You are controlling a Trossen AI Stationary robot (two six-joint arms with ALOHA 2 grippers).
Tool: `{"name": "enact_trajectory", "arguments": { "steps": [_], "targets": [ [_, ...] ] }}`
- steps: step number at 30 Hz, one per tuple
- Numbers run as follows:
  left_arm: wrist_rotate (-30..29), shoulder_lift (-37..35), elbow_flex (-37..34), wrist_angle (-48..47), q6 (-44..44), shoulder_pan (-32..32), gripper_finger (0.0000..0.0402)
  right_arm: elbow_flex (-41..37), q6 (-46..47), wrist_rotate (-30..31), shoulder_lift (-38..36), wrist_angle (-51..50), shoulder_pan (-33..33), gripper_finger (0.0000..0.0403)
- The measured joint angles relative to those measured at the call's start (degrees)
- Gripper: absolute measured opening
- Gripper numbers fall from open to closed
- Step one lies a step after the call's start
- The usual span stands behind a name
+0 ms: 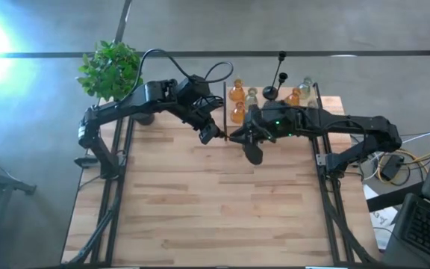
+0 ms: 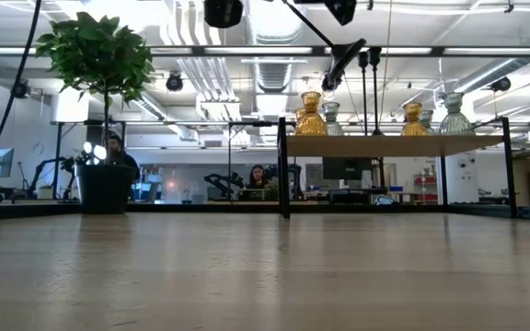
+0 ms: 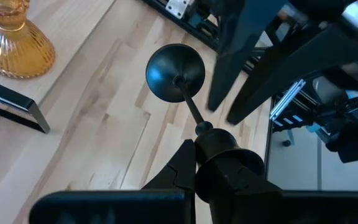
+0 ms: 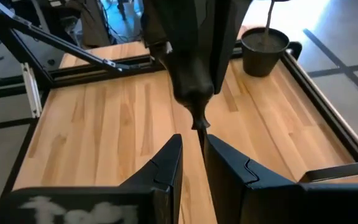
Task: Pick & Place candle stick holders
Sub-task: Put the black candle holder on the shelf
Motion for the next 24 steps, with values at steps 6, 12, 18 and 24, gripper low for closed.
{"name": "enact_trajectory", "arguments": {
  "steps": [6,12,18,24],
  "targets": [
    [1.5,0.0,0.0,0.0,0.0,0.0,0.0017,0.8,0.4,0.0,2.0,-0.2,0.0,0.0063],
    [2.6,0.0,0.0,0.0,0.0,0.1,0.0017,0.9,0.7,0.0,2.1,-1.1,0.0,0.0063],
    [3.1,0.0,0.0,0.0,-0.3,0.2,0.0017,0.8,0.7,0.0,2.1,-1.1,0.0,0.0063],
    [3.8,0.0,0.0,0.2,-0.5,0.3,0.0017,0.8,1.3,-0.1,2.2,-1.0,0.0,0.0053]
  ]
}}
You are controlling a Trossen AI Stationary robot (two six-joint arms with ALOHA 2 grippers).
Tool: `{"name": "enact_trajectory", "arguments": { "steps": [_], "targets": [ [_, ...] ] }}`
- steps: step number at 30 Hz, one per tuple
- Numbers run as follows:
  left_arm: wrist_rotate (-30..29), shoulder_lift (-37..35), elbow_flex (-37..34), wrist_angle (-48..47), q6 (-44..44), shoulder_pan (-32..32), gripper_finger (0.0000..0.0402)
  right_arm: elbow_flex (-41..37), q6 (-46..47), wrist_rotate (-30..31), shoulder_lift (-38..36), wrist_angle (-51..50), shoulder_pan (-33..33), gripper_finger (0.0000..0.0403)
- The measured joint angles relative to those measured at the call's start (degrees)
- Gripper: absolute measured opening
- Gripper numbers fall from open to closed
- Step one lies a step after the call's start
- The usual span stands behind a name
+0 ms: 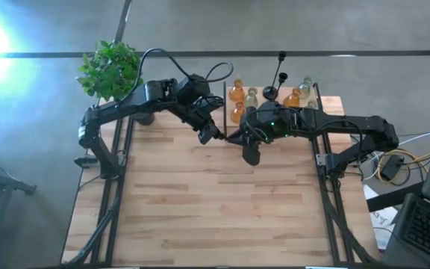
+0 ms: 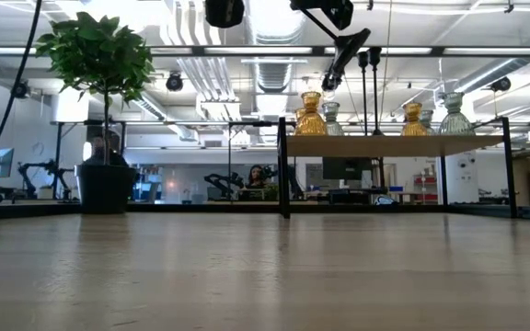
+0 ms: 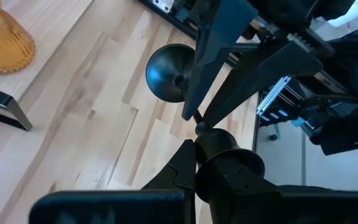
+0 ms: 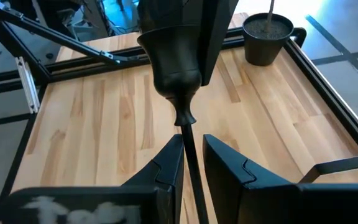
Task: Pick & Place candle stick holders
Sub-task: Put the black candle holder on the shelf
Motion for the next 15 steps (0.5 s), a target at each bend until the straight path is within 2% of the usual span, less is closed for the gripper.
{"name": "enact_trajectory", "arguments": {
  "steps": [10,15],
  "targets": [
    [0.9,0.0,0.0,0.5,0.0,0.0,0.0017,0.0,-0.3,-0.1,0.6,0.3,0.0,0.0022],
    [0.8,0.0,0.0,0.6,0.8,0.1,0.0026,0.0,-0.4,2.4,0.6,0.3,0.1,0.0013]
  ]
}}
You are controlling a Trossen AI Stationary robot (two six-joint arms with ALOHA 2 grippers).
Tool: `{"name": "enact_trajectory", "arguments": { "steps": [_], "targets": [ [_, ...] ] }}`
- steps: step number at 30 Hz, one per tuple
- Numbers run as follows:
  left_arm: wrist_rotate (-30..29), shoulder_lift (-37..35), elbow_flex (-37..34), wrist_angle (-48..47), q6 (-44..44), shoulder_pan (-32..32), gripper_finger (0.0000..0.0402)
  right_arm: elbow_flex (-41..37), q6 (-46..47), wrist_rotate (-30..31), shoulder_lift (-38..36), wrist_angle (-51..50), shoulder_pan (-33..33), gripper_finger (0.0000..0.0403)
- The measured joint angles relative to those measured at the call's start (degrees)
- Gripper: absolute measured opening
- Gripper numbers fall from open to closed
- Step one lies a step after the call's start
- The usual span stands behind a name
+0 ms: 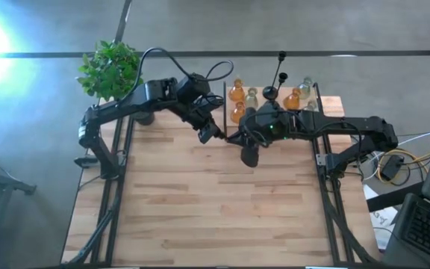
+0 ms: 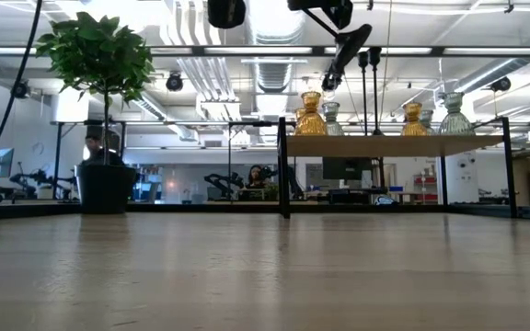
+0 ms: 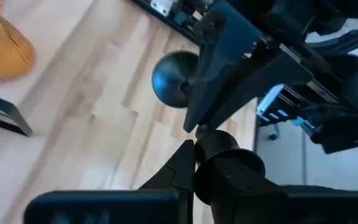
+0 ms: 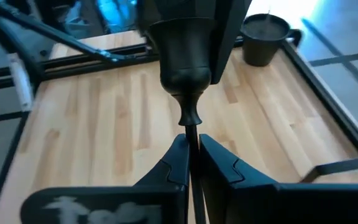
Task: Pick & Place candle stick holders
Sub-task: Put the black candle holder on the shelf
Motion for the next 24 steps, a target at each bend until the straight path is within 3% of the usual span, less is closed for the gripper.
{"name": "enact_trajectory", "arguments": {
  "steps": [5,10,15,20,24],
  "targets": [
    [-3.2,-0.1,0.0,1.5,4.1,0.1,0.005,0.0,1.7,6.7,-0.6,-0.2,0.5,0.001],
    [-12.5,-1.6,0.0,2.3,7.1,0.1,0.0068,-1.2,5.1,14.5,-3.1,0.2,0.8,0.001],
    [-16.9,-4.5,0.1,2.7,9.5,-0.3,0.0086,-5.2,8.9,22.4,-7.6,0.3,0.7,0.0009],
    [-20.3,-5.7,0.1,5.0,11.0,-0.1,0.0101,-10.7,9.7,26.2,-12.9,4.9,1.3,0.0009],
    [-25.6,-6.9,0.1,5.9,13.2,-0.2,0.0104,-17.4,8.0,38.1,-18.6,13.2,4.2,0.0009]
  ]
}}
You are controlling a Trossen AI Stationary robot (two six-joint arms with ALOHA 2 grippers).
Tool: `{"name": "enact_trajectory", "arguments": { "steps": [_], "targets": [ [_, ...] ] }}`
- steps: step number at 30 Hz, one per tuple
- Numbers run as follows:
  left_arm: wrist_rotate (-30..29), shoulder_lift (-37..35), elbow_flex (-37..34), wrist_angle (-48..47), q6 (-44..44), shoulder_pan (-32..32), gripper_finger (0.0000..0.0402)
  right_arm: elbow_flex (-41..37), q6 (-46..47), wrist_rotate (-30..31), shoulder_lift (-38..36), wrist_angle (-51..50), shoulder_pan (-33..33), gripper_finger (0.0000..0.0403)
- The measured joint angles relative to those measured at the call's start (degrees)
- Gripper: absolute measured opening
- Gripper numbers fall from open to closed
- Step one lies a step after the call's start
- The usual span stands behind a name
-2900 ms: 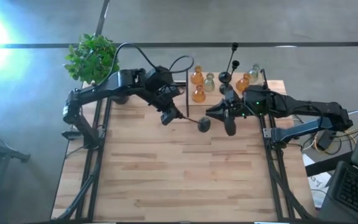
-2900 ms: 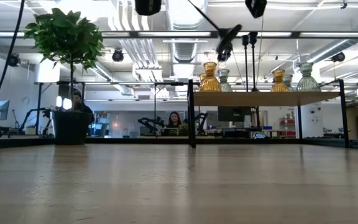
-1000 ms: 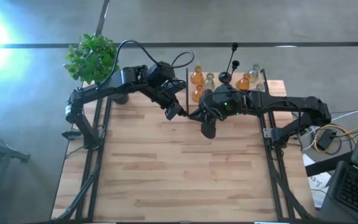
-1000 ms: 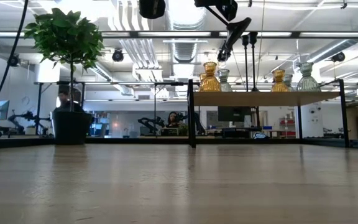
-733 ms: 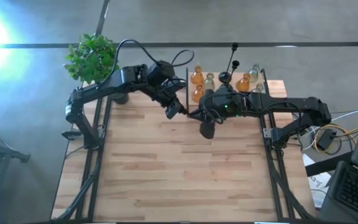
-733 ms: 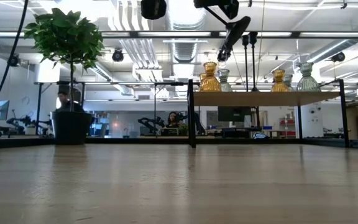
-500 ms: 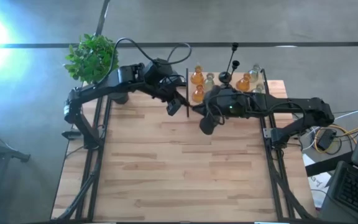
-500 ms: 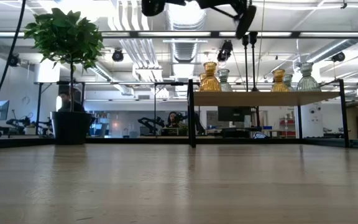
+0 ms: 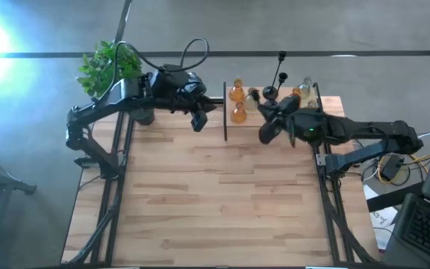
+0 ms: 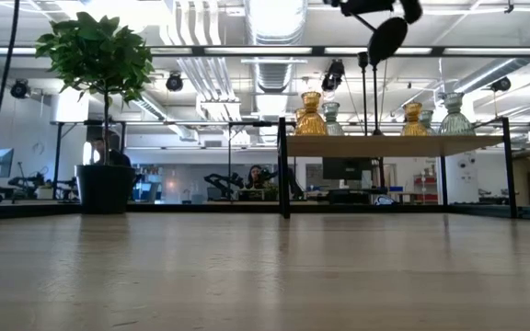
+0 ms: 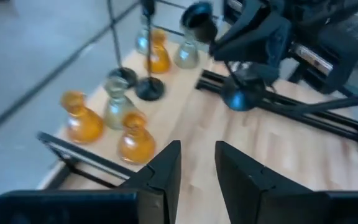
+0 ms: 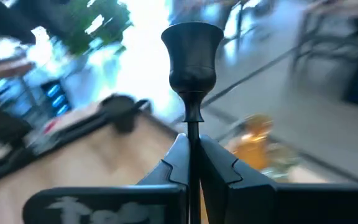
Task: Pick & Place candle stick holders
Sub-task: Put the black candle holder on the shelf
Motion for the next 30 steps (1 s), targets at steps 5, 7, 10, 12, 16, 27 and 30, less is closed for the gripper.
{"name": "enact_trajectory", "arguments": {
  "steps": [5,7,10,12,16,27,30],
  "targets": [
    [-4.7,-0.4,-1.9,3.5,2.2,0.0,0.0102,-10.0,-0.4,1.1,-5.6,8.1,2.6,0.0008],
    [-6.4,-0.7,-3.7,5.6,2.7,0.1,0.0102,-13.8,-2.8,2.3,-7.3,13.5,4.7,0.0008],
    [-7.8,-1.7,-8.3,10.7,2.9,0.1,0.0103,-19.2,-7.3,8.2,-10.1,25.9,8.5,0.0008],
    [-8.0,-2.6,-13.0,16.5,2.9,0.1,0.0102,-22.5,-9.9,11.7,-11.7,33.6,10.9,0.0008],
    [-7.8,-5.3,-24.3,32.7,2.6,0.1,0.0101,-29.5,-20.7,19.6,-13.9,52.6,15.3,0.0008],
    [-7.7,-12.3,-43.7,56.5,1.6,0.1,0.0101,-38.5,-28.1,28.9,-14.4,63.0,14.6,0.0008],
    [-7.6,-13.3,-46.1,57.3,-0.6,0.2,0.0101,-38.9,-24.5,28.0,-14.6,63.1,13.6,0.0008]
  ]
}}
